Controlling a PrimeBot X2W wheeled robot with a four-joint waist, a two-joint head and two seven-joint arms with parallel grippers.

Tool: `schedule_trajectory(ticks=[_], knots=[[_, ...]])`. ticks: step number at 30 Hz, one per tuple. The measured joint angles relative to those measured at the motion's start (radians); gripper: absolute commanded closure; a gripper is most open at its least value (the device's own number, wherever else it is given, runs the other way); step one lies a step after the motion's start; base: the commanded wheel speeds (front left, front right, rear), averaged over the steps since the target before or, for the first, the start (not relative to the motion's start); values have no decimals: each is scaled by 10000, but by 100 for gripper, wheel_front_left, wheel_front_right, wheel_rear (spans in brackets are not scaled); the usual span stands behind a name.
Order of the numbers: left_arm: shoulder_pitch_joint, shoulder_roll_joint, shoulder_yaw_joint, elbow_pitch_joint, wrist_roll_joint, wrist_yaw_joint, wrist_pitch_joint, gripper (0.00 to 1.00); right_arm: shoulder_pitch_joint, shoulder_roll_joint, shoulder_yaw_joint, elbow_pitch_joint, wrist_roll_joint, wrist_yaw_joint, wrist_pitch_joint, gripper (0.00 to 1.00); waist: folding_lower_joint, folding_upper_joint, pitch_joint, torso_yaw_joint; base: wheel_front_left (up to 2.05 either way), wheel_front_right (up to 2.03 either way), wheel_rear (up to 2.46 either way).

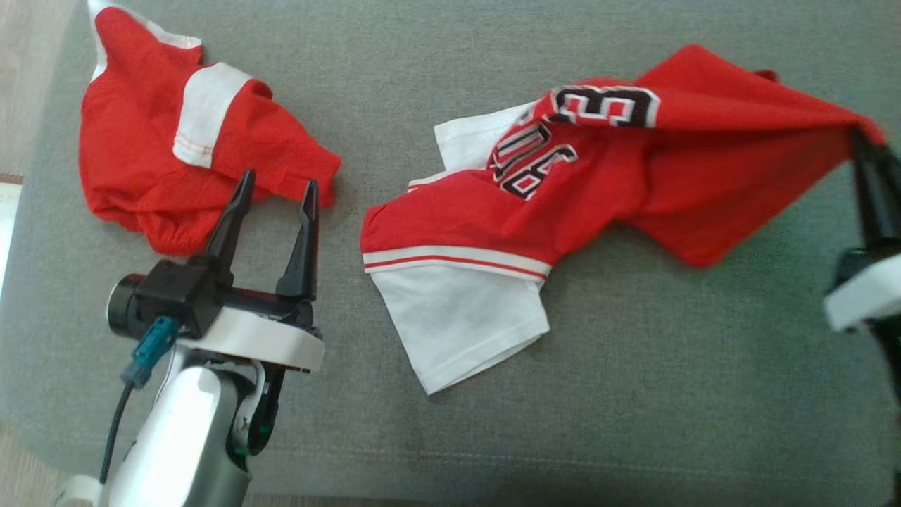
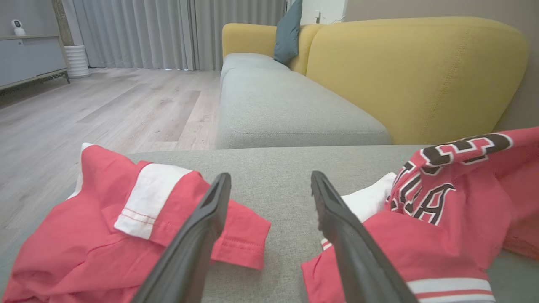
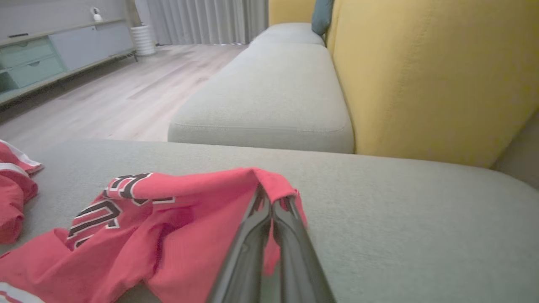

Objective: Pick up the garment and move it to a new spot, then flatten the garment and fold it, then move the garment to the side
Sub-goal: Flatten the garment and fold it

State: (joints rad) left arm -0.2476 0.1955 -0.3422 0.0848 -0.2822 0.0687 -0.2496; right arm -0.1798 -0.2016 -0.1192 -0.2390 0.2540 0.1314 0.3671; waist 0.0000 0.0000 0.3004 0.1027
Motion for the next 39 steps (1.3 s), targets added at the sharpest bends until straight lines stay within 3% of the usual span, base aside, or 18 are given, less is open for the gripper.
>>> schedule_trajectory(ticks=[11, 17, 22, 35, 36, 37, 39], knots=[[52, -65, 88, -46, 184, -174, 0, 0, 887, -520, -2107, -2700, 529, 0, 2451, 100, 0, 0, 0, -178, 0, 0, 0], [158, -77, 219, -48, 270, -261, 0, 0, 832, -759, -2815, -2915, 968, 0, 3051, 100, 0, 0, 138, -168, 0, 0, 0], [119, -132, 257, -46, 345, -347, 0, 0, -19, -792, -2222, -1419, 1160, 0, 2995, 100, 0, 0, 418, -107, 0, 0, 0], [-491, -167, 311, 86, 437, -522, 0, 0, -3909, -1252, -752, 3609, 1170, 0, 1037, 100, 1, 0, 1265, 315, 0, 0, 0], [-491, -171, 314, 98, 447, -522, 0, 0, -4074, -1248, -594, 3971, 1164, 0, 840, 39, 2, 0, 1306, 326, 0, 0, 0], [-491, -169, 324, 115, 477, -523, 0, 0, -4195, -1243, -418, 4278, 1162, 0, 583, 0, 2, 0, 1335, 322, 0, 0, 0], [-491, -169, 330, 134, 520, -523, 0, 0, -4352, -1183, -247, 4753, 1127, 0, -65, 0, 1, 0, 1357, 272, 0, 0, 0]])
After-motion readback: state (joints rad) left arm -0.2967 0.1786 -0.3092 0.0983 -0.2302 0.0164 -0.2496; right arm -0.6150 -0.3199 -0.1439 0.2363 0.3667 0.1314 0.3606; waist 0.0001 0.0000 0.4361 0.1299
